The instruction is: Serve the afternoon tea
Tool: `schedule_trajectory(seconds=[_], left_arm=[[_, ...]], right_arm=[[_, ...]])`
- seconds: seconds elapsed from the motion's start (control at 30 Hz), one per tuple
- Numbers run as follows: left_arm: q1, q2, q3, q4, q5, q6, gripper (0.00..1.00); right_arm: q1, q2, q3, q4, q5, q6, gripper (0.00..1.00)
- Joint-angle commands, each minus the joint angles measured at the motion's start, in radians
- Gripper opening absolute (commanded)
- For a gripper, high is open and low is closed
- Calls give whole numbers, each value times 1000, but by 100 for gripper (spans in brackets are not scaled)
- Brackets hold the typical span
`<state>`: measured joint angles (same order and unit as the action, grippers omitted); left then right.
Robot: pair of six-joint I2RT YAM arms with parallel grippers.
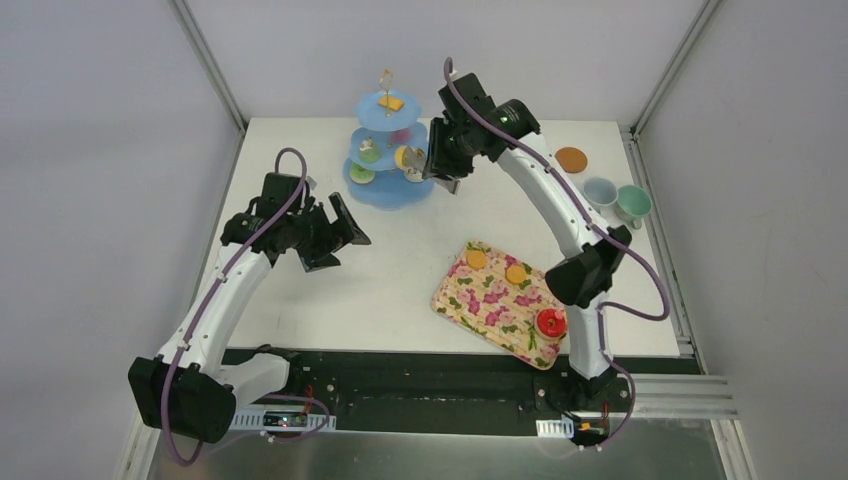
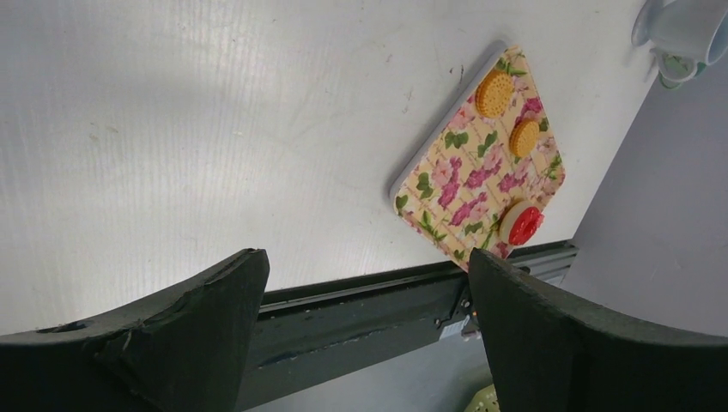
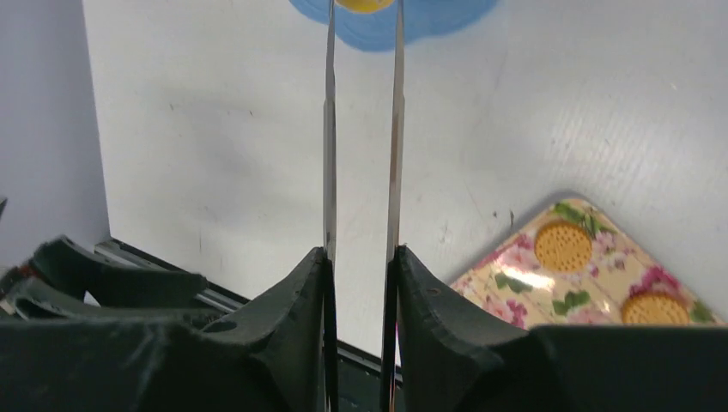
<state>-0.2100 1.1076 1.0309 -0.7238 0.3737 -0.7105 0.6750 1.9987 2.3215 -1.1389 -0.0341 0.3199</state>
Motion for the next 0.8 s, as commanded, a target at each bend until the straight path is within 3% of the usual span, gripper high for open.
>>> schedule_trajectory(seconds=[0.0,0.3,0.77], left_arm=[[-5,-42,51,-66,-49,42,91],[-5,-37,73,-109,-78,77,91],[-4,25,107,-91,-60,91,91]], right_arm=[[-31,90,192,35,-39,-29,29],[-47,55,60,212,-75,-27,29],[-51,135,118,179,-66,-62,31]])
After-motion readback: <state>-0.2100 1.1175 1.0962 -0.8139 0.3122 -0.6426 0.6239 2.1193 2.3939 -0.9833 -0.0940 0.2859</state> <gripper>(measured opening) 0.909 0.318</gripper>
